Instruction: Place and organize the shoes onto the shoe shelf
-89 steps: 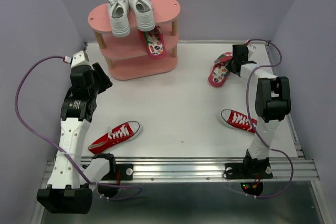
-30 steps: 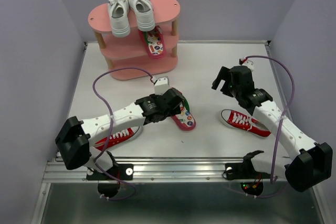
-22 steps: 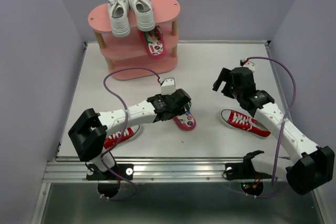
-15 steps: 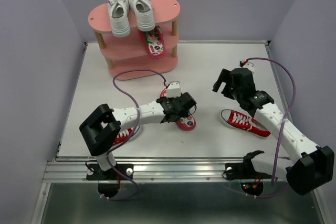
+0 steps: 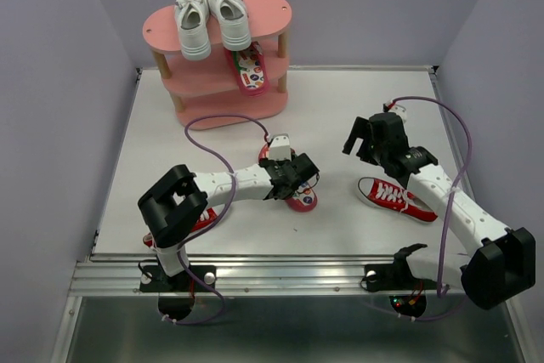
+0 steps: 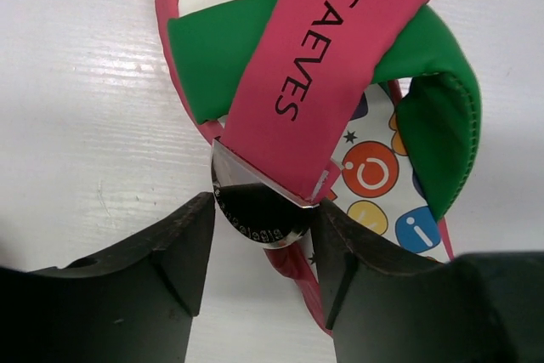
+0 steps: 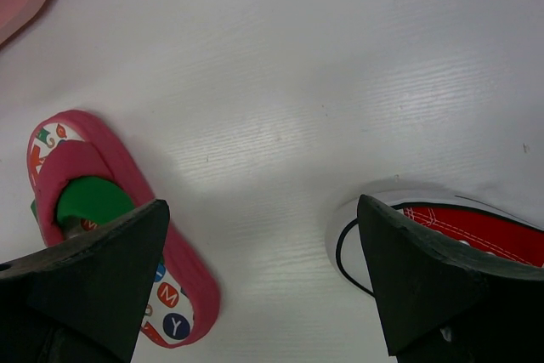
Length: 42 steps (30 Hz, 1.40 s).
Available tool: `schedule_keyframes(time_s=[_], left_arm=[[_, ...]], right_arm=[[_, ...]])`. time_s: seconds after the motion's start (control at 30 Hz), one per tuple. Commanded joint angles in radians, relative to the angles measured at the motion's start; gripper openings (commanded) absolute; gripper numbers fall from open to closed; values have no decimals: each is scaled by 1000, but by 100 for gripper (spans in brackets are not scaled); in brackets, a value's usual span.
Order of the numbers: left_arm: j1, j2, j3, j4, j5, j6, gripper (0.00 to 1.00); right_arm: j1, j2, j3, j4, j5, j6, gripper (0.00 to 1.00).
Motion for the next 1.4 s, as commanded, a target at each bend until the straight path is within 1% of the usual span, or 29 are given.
schedule_keyframes(time_s=[0.0, 0.1, 0.2, 0.23, 0.3, 0.33, 0.4, 0.5, 0.53, 0.6, 0.63, 0.73, 0.77, 0.83, 0.87, 0.97, 1.07, 1.2, 1.27, 1.37], left_arm=[[4, -48, -37, 29, -41, -15, 61], [17, -41, -55, 63, -17, -11, 61], [23, -39, -74, 91, 5, -14, 54], [24, -41, -74, 91, 5, -17, 46], [24, -50, -74, 83, 0, -21, 37], [24, -65, -75, 80, -9, -21, 20], [26, -91, -80, 76, -24, -11, 0], [27, -156, -89, 75, -47, 32, 0], [29, -197, -97, 80, -53, 86, 0], [37, -245, -109, 88, -47, 132, 0], [49, -299, -127, 95, -26, 185, 0], [73, -396, -173, 120, 26, 255, 0], [92, -462, -181, 118, 36, 287, 0], [116, -528, -209, 105, 69, 319, 0], [136, -591, -216, 96, 78, 359, 0], [187, -695, -232, 47, 140, 393, 0], [219, -766, -230, 2, 181, 425, 0], [270, -783, -166, -122, 204, 448, 0], [279, -782, -138, -158, 200, 453, 0], [293, -791, -92, -211, 151, 436, 0]], right_arm=[[-2, 11, 6, 35, -7, -20, 97], [-2, 20, 5, 41, -14, -20, 97], [-2, 20, 3, 43, -15, -20, 97], [-2, 20, 3, 43, -14, -20, 97], [-2, 16, 3, 41, -11, -22, 97], [-2, 16, 3, 43, -9, -23, 97], [-2, 16, 2, 41, -9, -23, 97], [-2, 17, 2, 43, -12, -20, 97], [-2, 17, 3, 43, -12, -17, 97], [-2, 17, 3, 43, -14, -17, 97], [-2, 17, 5, 43, -12, -17, 97], [-2, 23, 6, 43, -12, -20, 97], [-2, 23, 6, 43, -14, -20, 97], [-2, 23, 6, 43, -14, -22, 97], [-2, 25, 6, 43, -14, -22, 97], [-2, 28, 8, 44, -15, -17, 97], [-2, 39, 9, 52, -23, -16, 97], [-2, 57, 11, 72, -41, -9, 97], [-2, 63, 15, 73, -50, -8, 97], [-2, 66, 18, 78, -54, -6, 97]])
